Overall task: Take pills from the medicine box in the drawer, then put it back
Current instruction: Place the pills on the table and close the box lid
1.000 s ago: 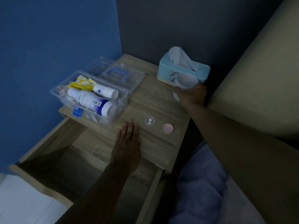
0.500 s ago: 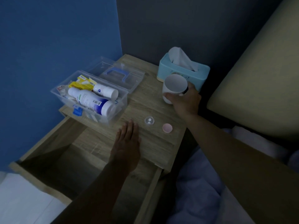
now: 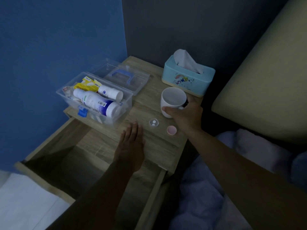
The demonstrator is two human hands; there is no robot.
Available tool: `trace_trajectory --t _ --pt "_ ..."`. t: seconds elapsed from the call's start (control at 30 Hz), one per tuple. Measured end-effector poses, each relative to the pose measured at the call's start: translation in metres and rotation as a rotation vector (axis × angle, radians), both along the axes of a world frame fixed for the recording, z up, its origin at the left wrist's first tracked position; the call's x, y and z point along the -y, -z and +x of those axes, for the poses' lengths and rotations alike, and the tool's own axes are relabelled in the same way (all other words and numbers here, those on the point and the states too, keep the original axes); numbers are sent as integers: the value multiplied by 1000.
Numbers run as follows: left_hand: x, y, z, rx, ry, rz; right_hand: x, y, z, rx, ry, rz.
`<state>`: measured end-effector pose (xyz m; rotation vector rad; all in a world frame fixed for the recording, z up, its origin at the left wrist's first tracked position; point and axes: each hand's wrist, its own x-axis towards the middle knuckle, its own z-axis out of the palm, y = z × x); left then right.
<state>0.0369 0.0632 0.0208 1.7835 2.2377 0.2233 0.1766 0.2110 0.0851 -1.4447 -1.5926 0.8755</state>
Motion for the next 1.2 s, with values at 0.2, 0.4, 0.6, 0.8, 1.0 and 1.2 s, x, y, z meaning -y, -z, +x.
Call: trace_trajectory --t 0.2,0.4,0.6,0.8,1.0,1.2 --pt "-1 -3 0 17 1 -39 3 3 0 1 2 -21" --pt "-7 -5 -8 48 38 -112 1 5 -3 -11 -36 -77" --pt "-9 -33 -38 270 79 -216 12 -16 -7 192 -224 35" --pt "39 -49 -67 251 -46 72 43 -34 -46 55 -451 184" --pt "62 -59 -104 77 -370 -87 47 -24 -110 -20 -424 -79" --pt "53 -68 -139 227 -405 196 23 -11 -159 -24 -220 -270"
